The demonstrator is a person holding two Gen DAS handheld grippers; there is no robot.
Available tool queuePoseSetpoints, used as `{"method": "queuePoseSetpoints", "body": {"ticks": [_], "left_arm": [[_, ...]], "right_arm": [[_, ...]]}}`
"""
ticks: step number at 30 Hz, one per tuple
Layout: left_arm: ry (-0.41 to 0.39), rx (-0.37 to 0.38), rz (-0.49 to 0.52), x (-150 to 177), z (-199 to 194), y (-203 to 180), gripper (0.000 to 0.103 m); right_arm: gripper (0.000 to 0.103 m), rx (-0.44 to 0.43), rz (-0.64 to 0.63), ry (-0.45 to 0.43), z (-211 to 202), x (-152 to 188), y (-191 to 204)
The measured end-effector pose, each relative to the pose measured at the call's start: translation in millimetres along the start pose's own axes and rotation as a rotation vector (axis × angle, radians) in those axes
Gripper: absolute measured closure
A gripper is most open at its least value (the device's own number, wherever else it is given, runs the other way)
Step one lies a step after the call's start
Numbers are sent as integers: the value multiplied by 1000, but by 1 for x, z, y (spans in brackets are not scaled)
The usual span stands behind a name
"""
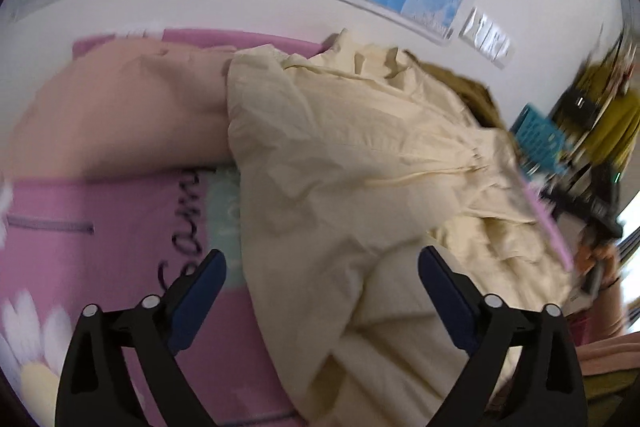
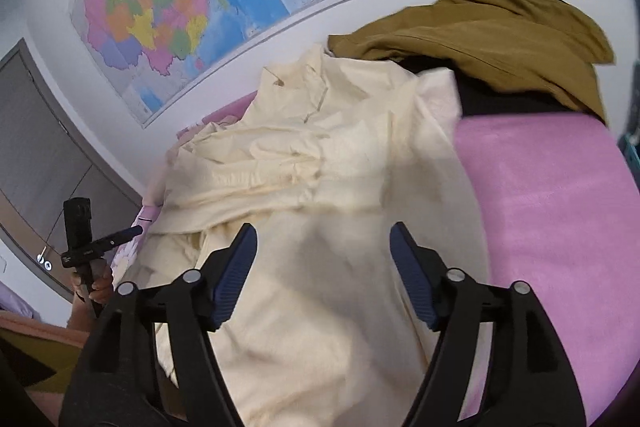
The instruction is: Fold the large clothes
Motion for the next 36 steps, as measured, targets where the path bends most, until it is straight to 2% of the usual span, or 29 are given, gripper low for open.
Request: {"method": "queuePoseSetpoints", "body": {"ticks": [4, 7, 9, 13, 18, 24, 27, 30, 31, 34, 36], "left_arm": [[54, 56, -96, 27, -1, 5, 7], [74, 72, -110, 41, -2, 2, 7], [95, 110, -120, 52, -1, -6, 7], [105, 132, -78, 61, 0, -21, 7], [125, 181, -68, 67, 2, -38, 7], [144, 243, -74, 75, 0, -51, 7], [159, 336, -133, 76, 4, -63, 7], [158, 338, -114, 76, 9, -73, 7], [155, 325, -108, 76, 10, -74, 10], [158, 273, -117, 76, 10, -65, 30], [161, 267, -153, 76, 7, -57, 32]], "right_arm": [[27, 30, 42, -15, -30, 22, -14], [22, 18, 117, -26, -48, 41, -27], [21, 7, 147, -17, -53, 54, -31], [19, 13, 158, 17, -47, 74, -34], [17, -32, 168, 18, -40, 83, -27], [17, -71, 156, 44, -39, 86, -17], [17, -110, 123, 66, -33, 91, -4], [26, -141, 105, 92, -25, 95, 8], [28, -150, 108, 94, -24, 95, 9], [37, -145, 148, 80, -30, 92, -1], [38, -134, 209, 39, -41, 87, -15]]}}
Point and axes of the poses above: each gripper's, at about its wrist camera, not at the fingertips, and z roughly the way its jaws point, y to its left, x to its underside, the point moved 10 cm from there along z, roughly the way its jaws point, and after that the axes turned 7 degrees about -y, right-handed, at the moved point
